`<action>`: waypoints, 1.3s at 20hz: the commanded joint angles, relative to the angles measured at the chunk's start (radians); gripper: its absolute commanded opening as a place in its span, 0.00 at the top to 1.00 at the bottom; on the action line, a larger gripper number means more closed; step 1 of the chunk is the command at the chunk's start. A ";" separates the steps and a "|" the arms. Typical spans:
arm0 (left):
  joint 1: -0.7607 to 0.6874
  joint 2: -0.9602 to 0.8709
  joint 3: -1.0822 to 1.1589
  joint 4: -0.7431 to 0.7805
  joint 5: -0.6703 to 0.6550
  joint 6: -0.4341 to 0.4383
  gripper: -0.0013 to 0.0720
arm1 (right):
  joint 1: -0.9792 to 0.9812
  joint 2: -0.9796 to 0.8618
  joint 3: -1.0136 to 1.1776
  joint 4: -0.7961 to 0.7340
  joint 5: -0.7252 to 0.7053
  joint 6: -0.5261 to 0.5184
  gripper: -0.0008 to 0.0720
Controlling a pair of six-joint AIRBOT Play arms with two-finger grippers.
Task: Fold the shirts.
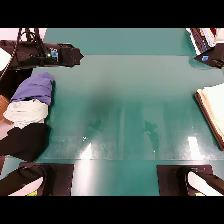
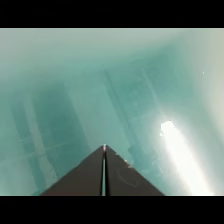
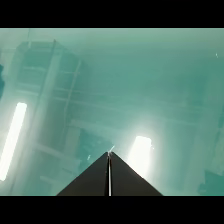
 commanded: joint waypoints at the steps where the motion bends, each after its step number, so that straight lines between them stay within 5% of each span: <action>1: 0.000 0.001 0.000 0.000 0.000 0.000 0.94 | 0.004 0.001 0.001 0.002 0.005 0.000 0.97; 14: 0.000 0.001 0.000 0.008 0.051 0.017 0.94 | 0.004 0.001 0.001 0.002 0.031 0.000 0.97; 15: 0.000 0.001 0.000 0.068 0.061 0.041 0.90 | 0.004 0.001 0.001 0.002 0.031 0.000 0.97; 17: 0.006 -0.003 -0.002 0.278 0.017 -0.003 0.03 | 0.004 0.001 0.001 0.002 0.031 0.000 0.97; 20: 0.089 -0.033 -0.035 0.565 -0.109 -0.074 0.08 | 0.004 0.001 0.001 0.002 0.031 0.000 0.97; 26: 0.390 -0.144 -0.307 0.574 -0.027 -0.088 0.08 | 0.004 0.001 0.001 0.002 0.030 0.000 0.97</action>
